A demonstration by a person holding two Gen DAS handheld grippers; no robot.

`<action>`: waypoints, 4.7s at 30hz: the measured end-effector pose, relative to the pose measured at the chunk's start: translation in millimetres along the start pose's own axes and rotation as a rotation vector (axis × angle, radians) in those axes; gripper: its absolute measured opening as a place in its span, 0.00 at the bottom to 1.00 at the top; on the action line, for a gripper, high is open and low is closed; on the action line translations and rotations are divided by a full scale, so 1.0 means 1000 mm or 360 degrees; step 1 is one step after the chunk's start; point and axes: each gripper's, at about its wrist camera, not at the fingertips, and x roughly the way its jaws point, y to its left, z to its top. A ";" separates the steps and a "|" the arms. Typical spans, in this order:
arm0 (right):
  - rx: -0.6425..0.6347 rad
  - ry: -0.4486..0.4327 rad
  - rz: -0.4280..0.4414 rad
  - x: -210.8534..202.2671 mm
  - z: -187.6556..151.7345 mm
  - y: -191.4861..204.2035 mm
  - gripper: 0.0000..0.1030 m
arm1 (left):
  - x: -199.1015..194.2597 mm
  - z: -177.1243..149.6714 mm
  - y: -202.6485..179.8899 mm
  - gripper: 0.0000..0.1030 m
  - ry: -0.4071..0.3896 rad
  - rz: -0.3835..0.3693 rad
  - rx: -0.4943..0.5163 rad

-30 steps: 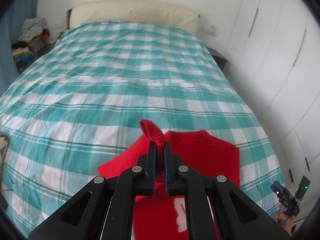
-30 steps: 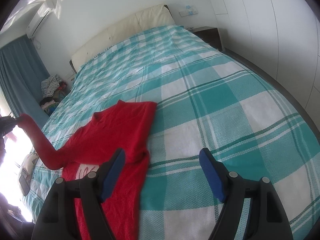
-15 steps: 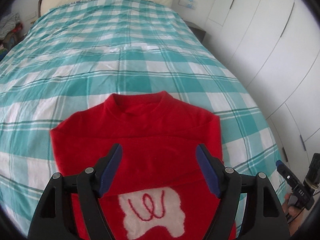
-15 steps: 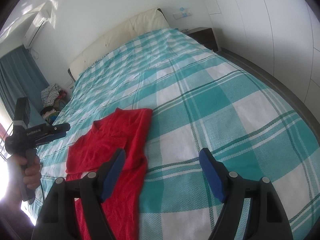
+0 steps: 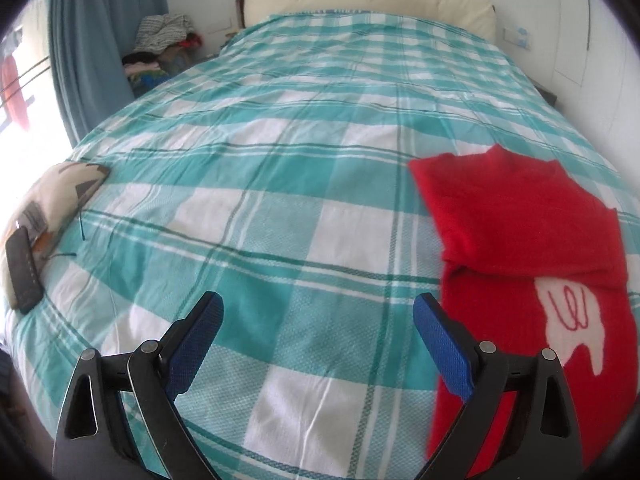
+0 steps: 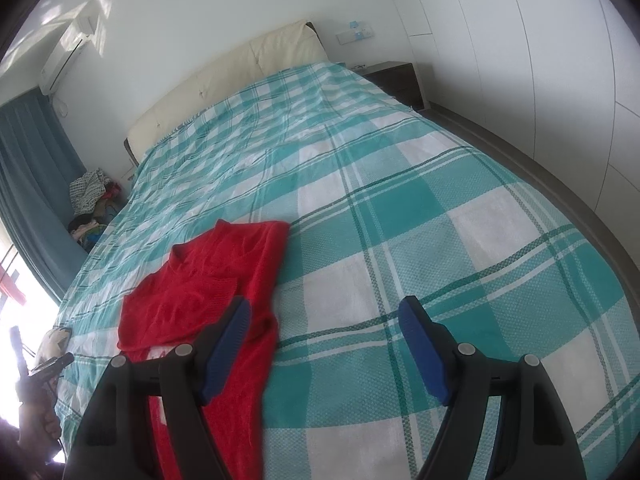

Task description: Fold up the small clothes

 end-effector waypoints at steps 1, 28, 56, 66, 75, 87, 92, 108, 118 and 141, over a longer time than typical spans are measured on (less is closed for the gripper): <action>-0.0016 -0.0006 -0.0027 0.001 -0.001 0.001 0.73 | 0.003 -0.005 0.004 0.94 -0.0010 0.0018 -0.0021; -0.0148 -0.0001 -0.0044 0.007 -0.003 0.016 0.73 | -0.020 0.008 -0.008 0.94 -0.0155 -0.0021 -0.0045; -0.0224 0.0016 -0.0062 0.010 -0.009 0.026 0.73 | -0.020 0.004 -0.008 0.95 -0.0155 0.0015 -0.0034; -0.0247 0.0018 -0.0059 0.010 -0.010 0.029 0.73 | -0.019 0.004 -0.006 0.95 -0.0143 0.0007 -0.0055; -0.0240 0.0014 -0.0054 0.008 -0.009 0.029 0.73 | -0.018 0.004 -0.006 0.95 -0.0136 0.0011 -0.0057; -0.0250 0.0019 -0.0055 0.009 -0.010 0.030 0.73 | -0.018 0.004 -0.006 0.95 -0.0133 0.0012 -0.0056; -0.0254 0.0020 -0.0053 0.010 -0.010 0.030 0.73 | -0.017 0.003 -0.009 0.95 -0.0128 0.0014 -0.0058; -0.0257 0.0018 -0.0053 0.010 -0.011 0.031 0.73 | -0.016 0.003 -0.007 0.95 -0.0127 0.0013 -0.0060; -0.0257 0.0017 -0.0052 0.010 -0.011 0.031 0.73 | -0.016 0.003 -0.007 0.95 -0.0128 0.0012 -0.0061; -0.0258 0.0017 -0.0052 0.010 -0.011 0.031 0.73 | -0.016 0.004 -0.006 0.95 -0.0127 0.0010 -0.0064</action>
